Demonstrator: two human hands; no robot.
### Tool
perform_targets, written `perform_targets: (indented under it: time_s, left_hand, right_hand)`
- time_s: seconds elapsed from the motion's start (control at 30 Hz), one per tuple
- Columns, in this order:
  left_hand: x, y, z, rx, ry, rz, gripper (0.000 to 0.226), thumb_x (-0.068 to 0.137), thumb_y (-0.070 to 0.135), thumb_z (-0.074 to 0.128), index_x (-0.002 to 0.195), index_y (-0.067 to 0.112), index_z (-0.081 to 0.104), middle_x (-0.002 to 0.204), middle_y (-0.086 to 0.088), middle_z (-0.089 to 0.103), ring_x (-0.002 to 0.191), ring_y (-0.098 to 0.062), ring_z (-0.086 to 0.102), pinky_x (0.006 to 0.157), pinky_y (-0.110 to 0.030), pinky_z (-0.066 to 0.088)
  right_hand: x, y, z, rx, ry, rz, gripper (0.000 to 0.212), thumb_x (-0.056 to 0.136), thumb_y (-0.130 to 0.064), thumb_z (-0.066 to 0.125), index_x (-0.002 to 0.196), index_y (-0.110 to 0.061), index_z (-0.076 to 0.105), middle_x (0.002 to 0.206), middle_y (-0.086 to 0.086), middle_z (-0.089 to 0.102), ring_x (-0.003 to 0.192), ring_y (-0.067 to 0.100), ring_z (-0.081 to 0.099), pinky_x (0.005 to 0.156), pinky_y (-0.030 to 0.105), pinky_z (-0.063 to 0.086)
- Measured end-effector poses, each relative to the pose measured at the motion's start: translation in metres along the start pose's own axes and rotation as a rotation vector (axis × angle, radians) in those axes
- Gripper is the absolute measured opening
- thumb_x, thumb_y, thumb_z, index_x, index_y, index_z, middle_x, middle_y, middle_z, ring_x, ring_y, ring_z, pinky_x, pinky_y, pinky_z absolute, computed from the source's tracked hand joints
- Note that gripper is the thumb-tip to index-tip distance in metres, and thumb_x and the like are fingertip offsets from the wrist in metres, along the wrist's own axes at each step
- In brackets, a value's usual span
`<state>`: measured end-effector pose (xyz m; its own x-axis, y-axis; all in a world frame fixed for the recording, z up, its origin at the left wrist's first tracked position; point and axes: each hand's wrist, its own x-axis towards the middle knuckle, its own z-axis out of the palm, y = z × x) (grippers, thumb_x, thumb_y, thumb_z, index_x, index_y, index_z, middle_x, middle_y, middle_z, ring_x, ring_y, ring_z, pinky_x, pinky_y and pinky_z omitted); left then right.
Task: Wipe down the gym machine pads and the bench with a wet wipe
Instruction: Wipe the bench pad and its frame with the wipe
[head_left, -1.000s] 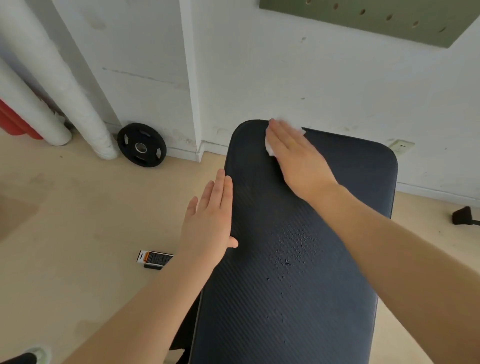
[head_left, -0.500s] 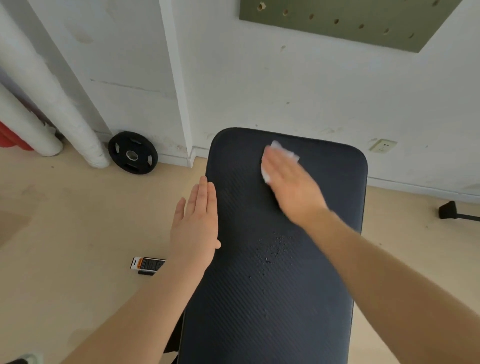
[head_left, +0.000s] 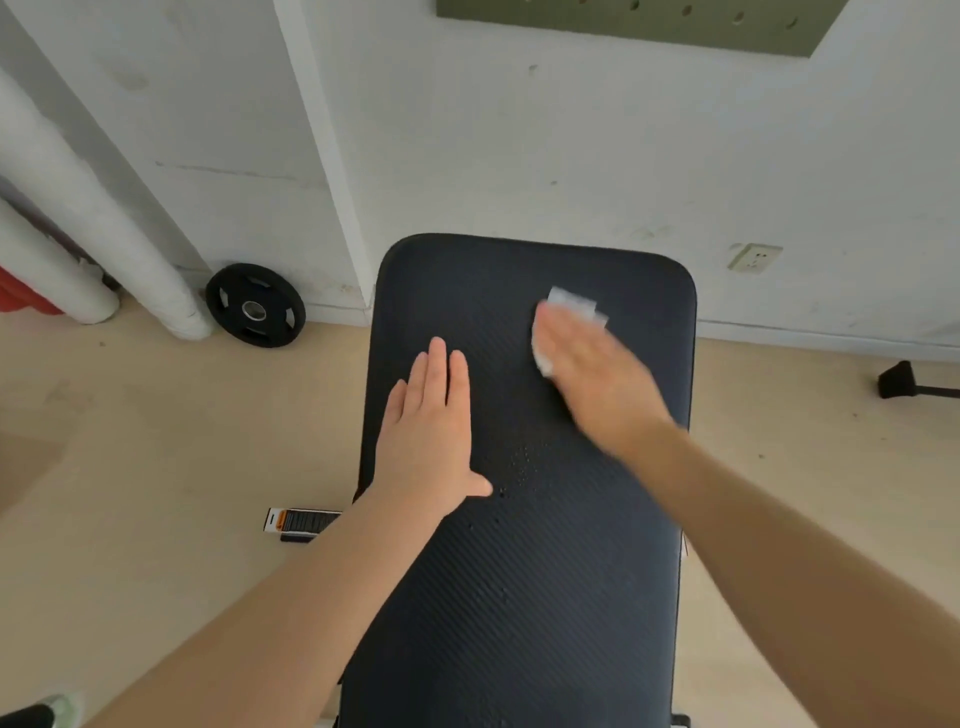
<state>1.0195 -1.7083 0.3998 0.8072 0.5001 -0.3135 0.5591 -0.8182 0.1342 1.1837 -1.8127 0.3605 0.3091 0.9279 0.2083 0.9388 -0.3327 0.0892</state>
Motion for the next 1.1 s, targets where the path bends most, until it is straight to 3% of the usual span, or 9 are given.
perform_targets:
  time_s: [0.17, 0.27, 0.4, 0.53, 0.63, 0.73, 0.83, 0.93, 1.1]
  left_hand:
    - [0.012, 0.023, 0.017, 0.019, 0.019, -0.141, 0.134, 0.064, 0.056, 0.073, 0.141, 0.001, -0.021, 0.151, -0.018, -0.026, 0.142, -0.035, -0.016, 0.114, -0.042, -0.001]
    - [0.012, 0.029, 0.016, 0.028, 0.008, -0.169, 0.133, 0.065, 0.053, 0.074, 0.141, -0.001, -0.022, 0.15, -0.021, -0.026, 0.141, -0.036, -0.015, 0.114, -0.043, 0.0]
    - [0.009, 0.035, 0.011, 0.02, 0.003, -0.197, 0.131, 0.067, 0.049, 0.075, 0.141, -0.001, -0.021, 0.151, -0.021, -0.025, 0.142, -0.036, -0.014, 0.115, -0.044, 0.001]
    - [0.011, 0.04, 0.012, 0.056, -0.011, -0.228, 0.133, 0.065, 0.048, 0.077, 0.141, -0.002, -0.019, 0.151, -0.022, -0.024, 0.142, -0.037, -0.012, 0.115, -0.043, 0.003]
    - [0.013, 0.039, 0.015, 0.082, 0.01, -0.233, 0.132, 0.064, 0.053, 0.075, 0.142, 0.0, -0.017, 0.152, -0.02, -0.02, 0.142, -0.037, -0.01, 0.115, -0.042, 0.004]
    - [0.013, 0.038, 0.017, 0.081, 0.021, -0.232, 0.131, 0.064, 0.054, 0.074, 0.143, 0.001, -0.017, 0.153, -0.019, -0.019, 0.143, -0.036, -0.009, 0.114, -0.041, 0.002]
    - [0.013, 0.04, 0.016, 0.069, 0.018, -0.248, 0.131, 0.065, 0.052, 0.074, 0.142, 0.001, -0.018, 0.153, -0.018, -0.02, 0.142, -0.036, -0.01, 0.114, -0.041, 0.002]
    - [0.013, 0.044, 0.014, 0.059, 0.017, -0.269, 0.13, 0.066, 0.049, 0.075, 0.142, 0.001, -0.018, 0.153, -0.018, -0.019, 0.143, -0.036, -0.009, 0.114, -0.041, 0.003]
    - [0.013, 0.042, 0.017, 0.073, 0.01, -0.265, 0.133, 0.064, 0.051, 0.075, 0.141, 0.0, -0.02, 0.153, -0.019, -0.021, 0.142, -0.036, -0.01, 0.115, -0.04, 0.003]
  right_hand:
    - [0.044, 0.03, -0.009, 0.1, 0.084, 0.229, 0.048, 0.094, -0.006, 0.029, 0.142, -0.001, 0.029, 0.151, 0.013, 0.027, 0.14, 0.027, 0.024, 0.114, 0.036, 0.022]
    - [0.008, 0.004, -0.003, 0.069, 0.123, 0.088, 0.051, 0.088, -0.01, 0.034, 0.137, 0.0, 0.037, 0.143, 0.015, 0.041, 0.133, 0.029, 0.038, 0.111, 0.037, 0.022]
    - [-0.053, -0.02, -0.006, 0.078, -0.126, -0.069, 0.076, 0.066, -0.005, 0.07, 0.136, -0.002, 0.038, 0.141, 0.012, 0.044, 0.132, 0.024, 0.036, 0.106, 0.045, 0.032]
    - [-0.01, 0.024, -0.009, 0.028, -0.032, -0.08, 0.051, 0.081, -0.003, 0.033, 0.13, 0.003, 0.048, 0.137, 0.017, 0.048, 0.127, 0.033, 0.045, 0.107, 0.045, 0.037]
    - [0.027, 0.068, -0.02, -0.094, -0.081, 0.036, 0.051, 0.094, -0.011, 0.015, 0.144, -0.003, 0.022, 0.154, 0.012, 0.019, 0.142, 0.027, 0.016, 0.117, 0.037, 0.015]
    - [0.017, 0.066, -0.017, -0.115, -0.025, 0.056, 0.049, 0.096, -0.009, 0.021, 0.145, -0.002, 0.018, 0.154, 0.013, 0.017, 0.143, 0.027, 0.013, 0.117, 0.036, 0.004]
    - [-0.047, 0.036, 0.006, -0.058, -0.006, -0.128, 0.056, 0.081, -0.003, 0.033, 0.136, 0.006, 0.034, 0.143, 0.021, 0.038, 0.135, 0.036, 0.031, 0.113, 0.046, 0.016]
    - [-0.095, 0.021, 0.003, 0.072, -0.127, -0.133, 0.077, 0.07, -0.005, 0.066, 0.138, -0.004, 0.03, 0.143, 0.012, 0.041, 0.135, 0.027, 0.035, 0.113, 0.043, 0.027]
    - [-0.042, 0.066, -0.002, 0.108, 0.027, 0.002, 0.047, 0.086, -0.003, 0.039, 0.133, 0.001, 0.042, 0.138, 0.018, 0.046, 0.132, 0.03, 0.035, 0.114, 0.037, 0.018]
